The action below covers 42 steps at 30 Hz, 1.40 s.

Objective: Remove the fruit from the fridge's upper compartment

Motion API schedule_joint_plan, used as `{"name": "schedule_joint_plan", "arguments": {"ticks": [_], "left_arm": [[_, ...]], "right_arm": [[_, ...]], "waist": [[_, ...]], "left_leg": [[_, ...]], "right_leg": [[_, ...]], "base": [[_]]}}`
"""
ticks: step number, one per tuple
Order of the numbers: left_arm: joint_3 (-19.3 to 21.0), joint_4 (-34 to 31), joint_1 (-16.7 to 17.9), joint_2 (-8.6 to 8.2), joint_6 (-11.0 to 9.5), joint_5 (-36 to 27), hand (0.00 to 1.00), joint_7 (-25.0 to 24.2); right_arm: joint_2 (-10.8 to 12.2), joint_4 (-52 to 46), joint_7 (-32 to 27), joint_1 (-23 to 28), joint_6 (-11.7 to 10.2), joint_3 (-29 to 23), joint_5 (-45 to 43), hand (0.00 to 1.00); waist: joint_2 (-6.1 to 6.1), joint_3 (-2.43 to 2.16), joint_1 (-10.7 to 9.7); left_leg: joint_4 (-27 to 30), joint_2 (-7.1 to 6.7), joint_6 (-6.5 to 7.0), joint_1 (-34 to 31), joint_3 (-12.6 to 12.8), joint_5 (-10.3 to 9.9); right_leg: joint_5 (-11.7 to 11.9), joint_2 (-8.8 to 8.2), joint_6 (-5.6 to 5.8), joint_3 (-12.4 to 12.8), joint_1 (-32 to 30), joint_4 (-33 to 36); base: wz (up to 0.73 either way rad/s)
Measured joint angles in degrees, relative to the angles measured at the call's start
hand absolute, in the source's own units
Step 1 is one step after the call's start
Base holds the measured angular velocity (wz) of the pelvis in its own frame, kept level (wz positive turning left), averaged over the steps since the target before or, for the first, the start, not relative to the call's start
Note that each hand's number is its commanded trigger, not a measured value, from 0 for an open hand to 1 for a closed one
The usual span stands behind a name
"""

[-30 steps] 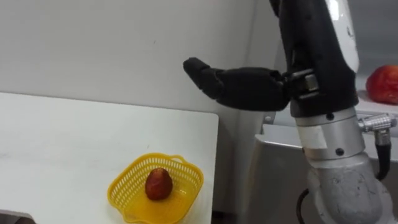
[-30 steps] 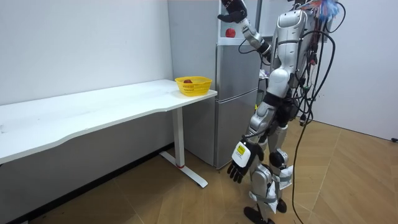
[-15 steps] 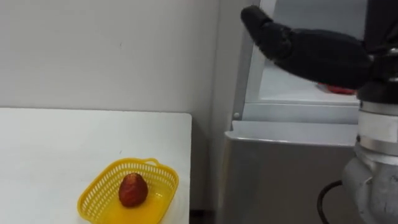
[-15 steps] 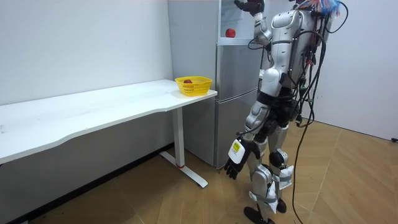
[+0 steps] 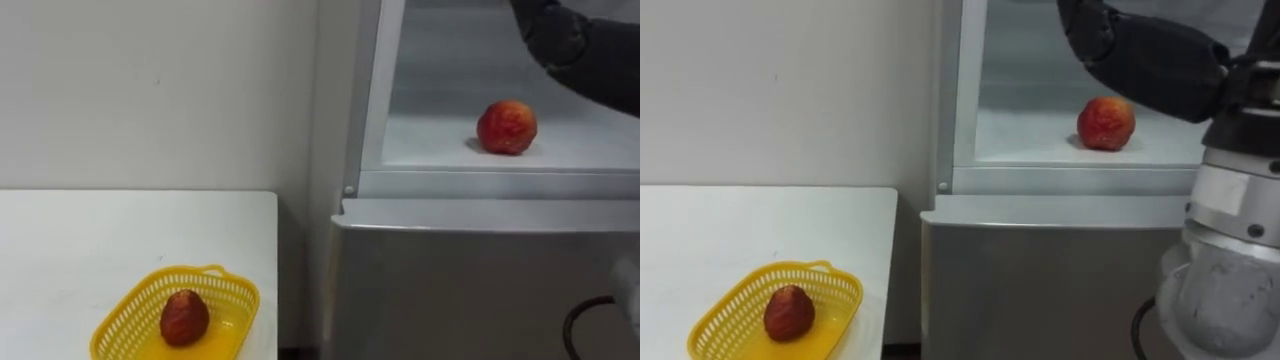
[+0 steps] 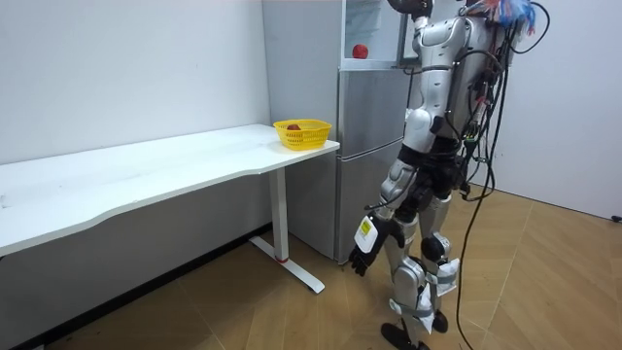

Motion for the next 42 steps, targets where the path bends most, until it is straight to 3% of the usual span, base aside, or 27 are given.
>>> {"name": "schedule_joint_plan", "arguments": {"ticks": [5, 9, 14, 27, 35, 42], "left_arm": [[0.1, -1.0, 0.0, 0.04, -0.1, 1.0, 0.00, -0.9], [0.4, -1.2, 0.1, 0.10, -0.2, 1.0, 0.00, -1.7], [3.4, -1.2, 0.1, 0.42, -0.4, 1.1, 0.00, -2.6], [3.5, -2.6, 1.7, 0.59, -1.0, 1.0, 0.00, -4.3], [3.5, -4.0, 2.6, 0.72, -0.4, 0.9, 0.00, -4.6], [4.0, -4.1, 3.2, 0.70, 0.3, 1.1, 0.00, -4.8]], "right_arm": [[-2.3, 4.7, 0.0, 0.1, 0.1, -1.0, 1.6, 0.00], [-2.5, 6.9, 1.0, 1.4, 0.4, -1.6, 4.2, 0.00], [-3.5, 11.8, 2.8, 1.6, 0.9, -3.7, 7.5, 0.00], [-6.0, 15.4, 6.4, 1.6, 1.4, -4.5, 8.0, 0.00], [-9.2, 22.5, 7.2, -0.3, 5.0, -4.3, 11.8, 0.00], [-9.5, 25.9, 7.9, -2.7, 6.3, -4.2, 13.8, 0.00]], "waist": [[-0.08, -0.03, 0.2], [-0.23, 0.03, 0.2], [-0.63, 0.16, 0.3], [-1.25, -0.28, 0.5], [-1.17, -0.21, 0.7], [-1.57, -0.09, 0.7]], "left_leg": [[0.0, 0.00, 0.00, 0.1, 0.0, 0.0], [0.0, 0.00, 0.00, 0.2, -0.1, 0.0], [0.0, 0.00, -0.01, 0.0, -0.1, 0.0], [0.7, 0.05, -0.01, -1.9, 0.0, 0.0], [0.6, 0.09, -0.02, -1.8, -0.3, 0.0], [0.5, 0.10, -0.03, -1.8, -0.2, 0.0]], "right_leg": [[0.0, -0.05, 0.00, 0.0, 0.1, 0.0], [0.0, -0.02, 0.00, -0.2, 0.4, -0.2], [0.0, -0.07, 0.00, -0.3, 0.1, -0.1], [0.0, -0.12, 0.00, -0.5, -1.4, -0.1], [0.0, -0.14, -0.01, -1.1, -1.3, 0.0], [0.0, -0.05, -0.01, -1.2, -1.4, 0.0]], "base": [[0.00], [0.00], [0.00], [0.01], [0.00], [0.00]]}}
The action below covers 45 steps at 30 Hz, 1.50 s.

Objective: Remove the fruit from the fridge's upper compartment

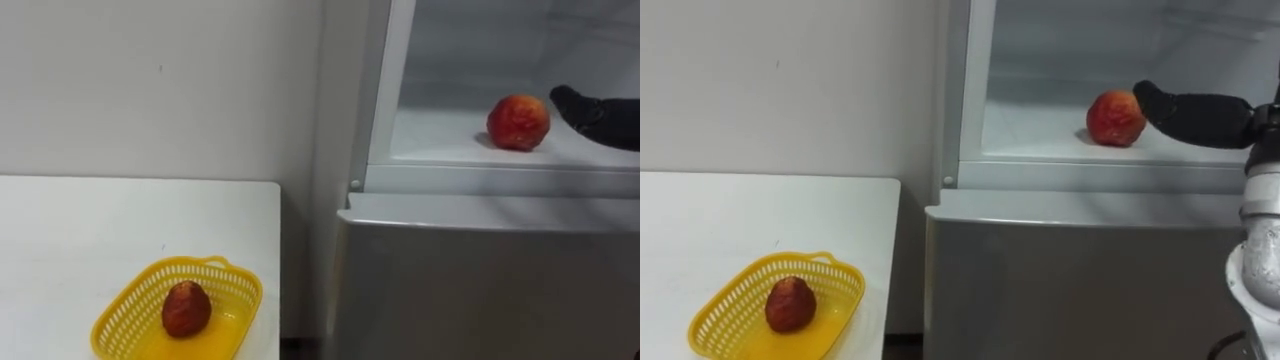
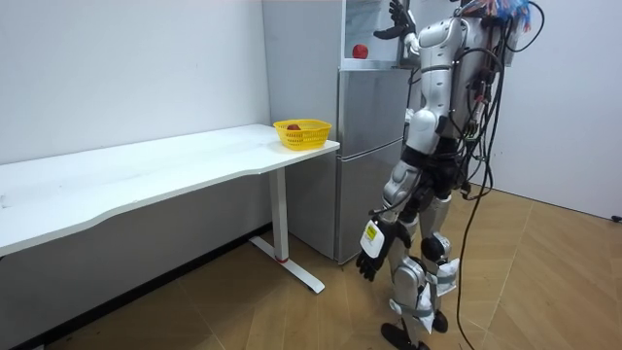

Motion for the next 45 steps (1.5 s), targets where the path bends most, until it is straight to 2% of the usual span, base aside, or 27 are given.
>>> {"name": "schedule_joint_plan", "arguments": {"ticks": [5, 7, 11, 15, 19, 25, 29, 38, 45], "left_arm": [[1.7, -0.6, -0.2, 0.25, 0.7, 0.0, 0.00, -0.2], [1.7, -0.6, -0.2, 0.57, 0.8, -0.1, 0.00, -0.3], [1.6, -0.6, -0.3, 1.78, 0.9, -0.3, 0.00, -0.5], [1.6, -0.7, -0.3, 2.05, 1.2, -0.1, 0.00, -0.5], [1.7, -1.5, 0.1, 2.33, 2.3, 0.0, 0.00, -0.5], [1.8, -3.3, 1.4, 2.36, 3.3, 0.0, 0.00, -1.1], [2.3, -4.0, 1.5, 2.36, 3.3, 0.0, 0.00, -1.2], [3.4, -6.8, 2.4, 2.38, 3.8, 0.0, 0.00, -1.1], [3.3, -6.8, 1.6, 2.42, 4.6, 0.0, 0.00, -0.2]], "right_arm": [[-0.5, 5.9, 1.5, -4.9, 1.2, 0.1, 0.1, 0.00], [-1.7, 8.1, 2.0, -6.3, 1.2, 1.1, 0.9, 0.00], [-3.8, 12.5, 3.7, -7.9, 1.3, 3.5, 3.8, 0.00], [-4.0, 15.4, 3.8, -11.0, 2.8, 4.9, 5.3, 0.00], [-4.0, 17.3, 4.4, -12.9, 3.7, 5.6, 7.0, 0.00], [-4.1, 17.4, 6.1, -13.0, 5.0, 6.8, 9.5, 0.00], [-4.5, 19.4, 7.7, -13.1, 5.1, 7.4, 11.4, 0.00], [-8.5, 21.6, 9.4, -13.2, 5.8, 7.7, 11.5, 0.00], [-8.8, 25.4, 10.7, -13.3, 6.3, 10.2, 11.9, 0.00]], "waist": [[-0.30, -0.09, 0.0], [-0.46, -0.09, 0.1], [-1.64, -0.06, 0.8], [-1.86, -0.07, 1.1], [-2.04, -0.19, 1.3], [-2.42, -0.48, 1.7], [-2.67, -0.66, 1.9], [-2.60, -0.64, 1.7], [-2.66, -0.63, 1.5]], "left_leg": [[-0.2, -0.03, 0.01, -0.1, 0.0, 0.0], [-0.2, -0.02, 0.01, 0.0, 0.0, 0.0], [0.0, 0.08, -0.01, 0.1, 0.0, 0.0], [0.1, 0.00, -0.01, -0.1, -0.1, 0.0], [0.2, -0.05, -0.01, -0.3, -0.7, 0.0], [0.4, -0.11, -0.02, -0.2, -1.5, 0.0], [0.6, -0.17, -0.02, -0.2, -1.6, 0.0], [0.2, -0.17, -0.02, -0.5, -1.7, 0.0], [0.2, -0.18, -0.01, -0.3, -1.7, 0.0]], "right_leg": [[0.0, -0.01, 0.00, -0.3, -0.2, 0.0], [0.0, -0.06, 0.00, -0.4, -0.2, 0.0], [0.0, -0.14, 0.00, -0.2, -0.2, -0.1], [0.0, -0.08, 0.00, -0.3, -0.2, -0.2], [0.0, -0.15, 0.00, -0.7, 0.0, -0.2], [0.0, -0.18, 0.00, -1.3, 0.3, -0.1], [0.0, -0.21, 0.00, -1.9, 0.5, -0.1], [0.0, -0.18, 0.00, -1.9, 0.3, -0.1], [0.0, -0.28, 0.00, -1.7, 0.2, -0.1]], "base": [[0.00], [0.00], [0.00], [0.00], [0.07], [0.07], [0.00], [0.00], [0.00]]}}
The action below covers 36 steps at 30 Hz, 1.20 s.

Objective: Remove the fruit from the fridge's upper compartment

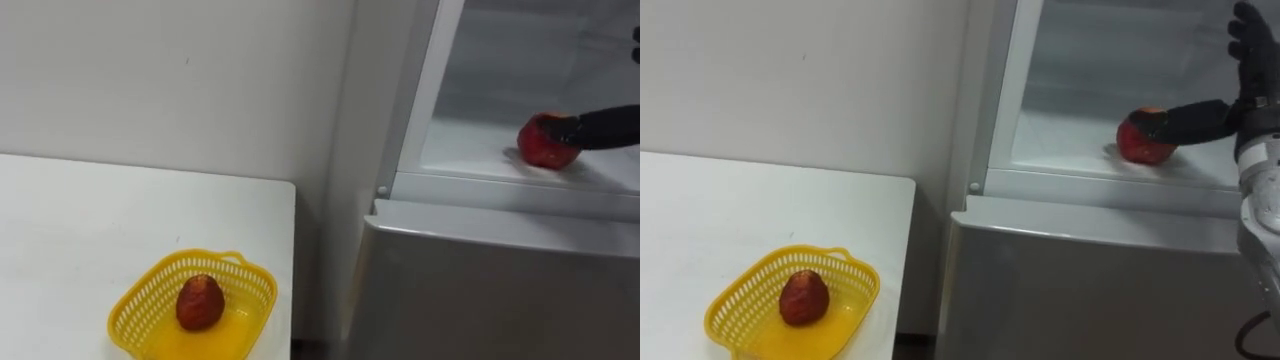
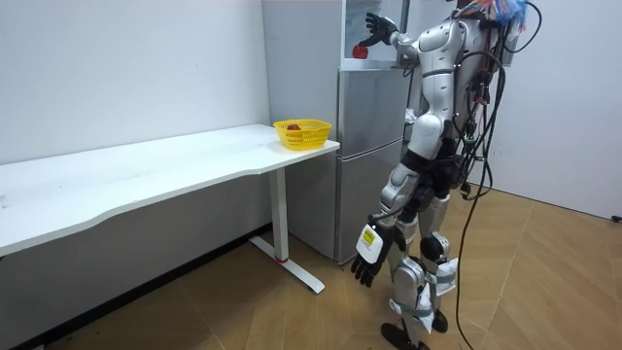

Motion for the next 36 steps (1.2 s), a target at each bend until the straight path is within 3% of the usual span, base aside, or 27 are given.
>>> {"name": "schedule_joint_plan", "arguments": {"ticks": [3, 7, 10, 18, 25, 31, 36], "left_arm": [[0.0, 0.0, 0.0, 0.01, 0.0, 0.0, 0.00, 0.3], [0.0, 0.0, 0.0, 0.11, -0.1, 0.0, 0.00, 0.3], [0.0, 0.0, 0.1, 0.13, -0.1, 0.0, 0.00, 0.3], [-0.5, 0.1, 0.0, 0.12, 0.0, 0.0, 0.00, 0.2], [-0.4, 0.3, 0.0, 0.12, 0.3, -0.1, 0.00, 0.2], [0.2, 0.8, 0.2, -0.21, 0.8, -0.1, 0.00, 0.2], [0.7, 0.8, 0.0, -0.21, 1.7, -0.2, 0.00, 0.2]], "right_arm": [[0.0, 0.1, 0.5, 0.0, 0.0, 0.4, 0.1, 0.00], [0.0, 1.3, 1.8, -0.1, 0.0, 1.2, 0.5, 0.00], [0.0, 2.4, 2.5, -0.1, 0.0, 1.2, 1.0, 0.00], [0.0, 4.8, 4.1, -0.1, 0.0, 1.7, 1.6, 0.00], [0.0, 4.8, 6.5, -0.1, 0.0, 1.7, 1.8, 0.00], [0.0, 7.3, 9.7, -0.1, 0.0, 1.6, 3.8, 0.00], [0.0, 8.5, 12.5, -0.1, 1.3, 1.6, 7.0, 0.00]], "waist": [[-0.03, 0.02, 0.0], [-0.40, 0.51, 0.0], [-0.51, 0.58, 0.1], [0.08, 0.90, 0.9], [1.05, 0.50, 1.4], [0.86, 0.34, 1.6], [0.69, 0.21, 1.6]], "left_leg": [[0.0, 0.04, -0.01, 0.1, 0.0, 0.0], [0.0, 0.04, -0.02, 0.0, 0.1, 0.0], [0.0, 0.02, -0.02, -0.2, 0.1, 0.0], [0.0, 0.01, -0.02, -0.4, 0.1, 0.0], [0.1, 0.01, -0.02, 0.1, 0.3, 0.0], [0.3, 0.01, -0.03, 0.2, 0.3, 0.0], [0.3, 0.02, -0.03, 0.3, 0.3, 0.0]], "right_leg": [[0.0, -0.10, 0.00, 0.3, 0.1, 0.0], [0.0, 0.00, 0.00, 1.1, 0.0, -0.1], [0.0, 0.11, 0.00, 1.2, -0.2, -0.1], [0.0, 0.20, 0.00, 1.3, -0.1, 0.0], [0.0, 0.05, 0.00, 1.2, 0.0, 0.0], [0.0, -0.13, -0.01, 1.1, 0.1, 0.1], [0.0, -0.15, -0.02, 0.9, 0.6, 0.1]], "base": [[0.00], [0.00], [0.00], [0.00], [0.00], [0.00], [0.00]]}}
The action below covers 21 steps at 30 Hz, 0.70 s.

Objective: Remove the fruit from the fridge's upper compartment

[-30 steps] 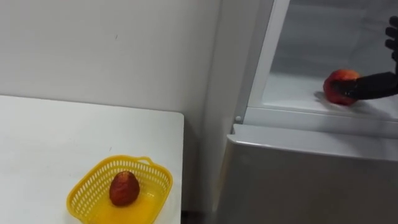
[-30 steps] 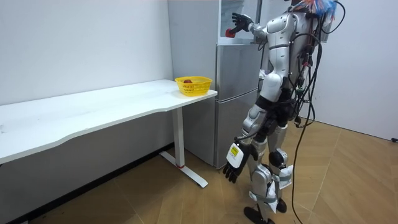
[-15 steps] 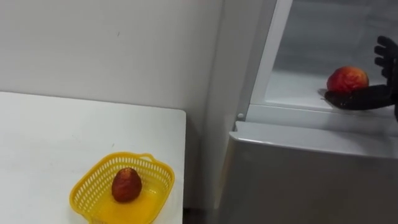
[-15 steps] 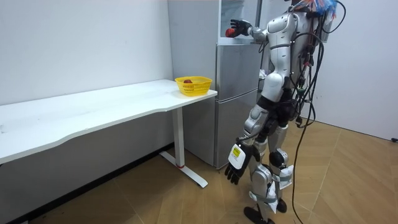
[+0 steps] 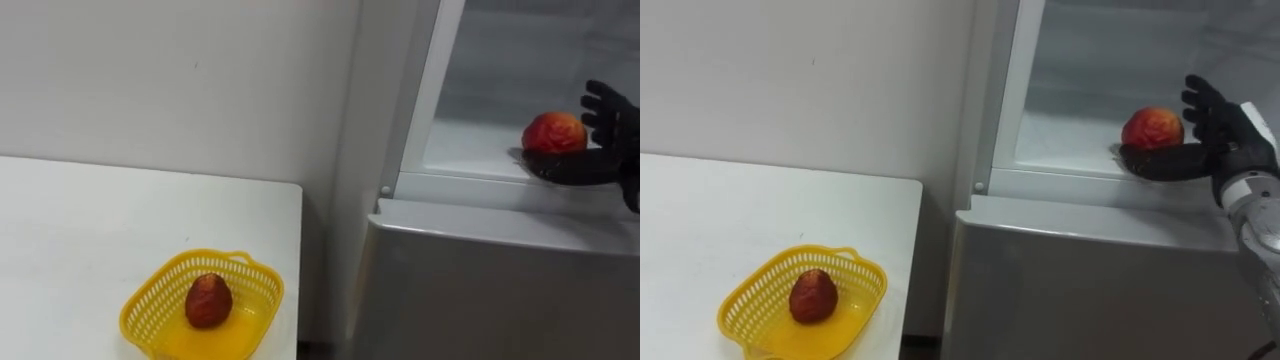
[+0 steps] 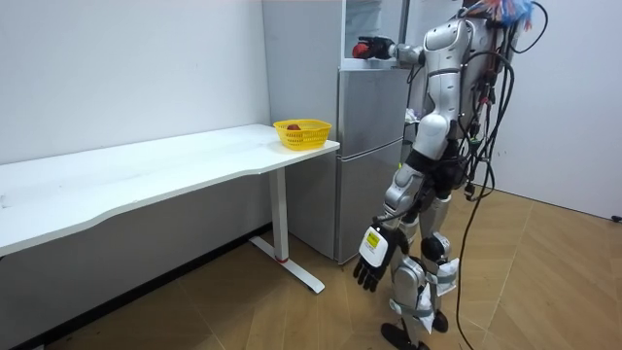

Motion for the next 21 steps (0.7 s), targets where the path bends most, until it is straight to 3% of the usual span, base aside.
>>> {"name": "schedule_joint_plan", "arguments": {"ticks": [6, 9, 13, 14, 15, 21], "left_arm": [[0.0, 0.0, 0.1, 0.00, 0.0, -0.1, 0.00, -0.1], [0.0, 0.0, 0.1, 0.00, 0.0, -0.1, 0.00, -0.1], [0.0, 0.1, 0.1, 0.00, 0.0, -0.2, 0.00, -0.1], [0.0, 0.4, 0.1, 0.00, 0.0, -0.3, 0.00, -0.1], [0.0, 0.5, 0.0, 0.00, 0.0, -0.4, 0.00, -0.1], [0.0, 1.1, 0.0, -0.03, 0.0, -1.0, 0.00, -0.1]], "right_arm": [[0.0, 0.3, 1.5, 0.0, 0.6, 0.0, 2.0, 0.00], [0.0, 0.3, 1.8, 0.0, 0.6, 0.0, 2.4, 0.48], [0.0, 0.3, 1.9, 0.0, 0.6, 0.0, 2.4, 0.70], [0.0, 0.3, 2.0, 0.0, 0.6, 0.0, 2.4, 0.96], [0.0, 0.3, 2.0, 0.0, 0.6, 0.0, 2.4, 1.00], [0.0, 1.0, 2.5, -1.0, 0.8, -0.3, 2.5, 1.00]], "waist": [[-0.02, -0.04, 0.0], [-0.02, -0.04, 0.0], [-0.03, -0.04, 0.0], [-0.02, -0.04, 0.0], [-0.02, -0.04, 0.0], [-0.05, -0.04, 0.0]], "left_leg": [[0.1, 0.00, 0.00, 0.0, 0.0, 0.0], [0.1, 0.01, 0.00, 0.0, 0.0, 0.0], [0.1, 0.01, 0.00, 0.0, 0.0, 0.0], [0.1, 0.01, 0.00, 0.0, 0.0, 0.0], [0.1, 0.01, 0.00, 0.0, 0.0, 0.0], [0.0, 0.03, 0.00, 0.0, 0.0, 0.0]], "right_leg": [[0.0, 0.10, 0.00, 0.2, 0.0, 0.0], [0.0, 0.18, 0.00, 0.2, 0.0, 0.0], [0.0, 0.20, 0.00, 0.2, 0.1, 0.0], [0.0, 0.20, 0.00, 0.2, 0.1, 0.0], [0.0, 0.20, 0.00, 0.2, 0.1, 0.0], [0.0, 0.20, 0.00, 0.1, 0.1, -0.1]], "base": [[0.00], [0.00], [0.00], [0.00], [0.00], [0.00]]}}
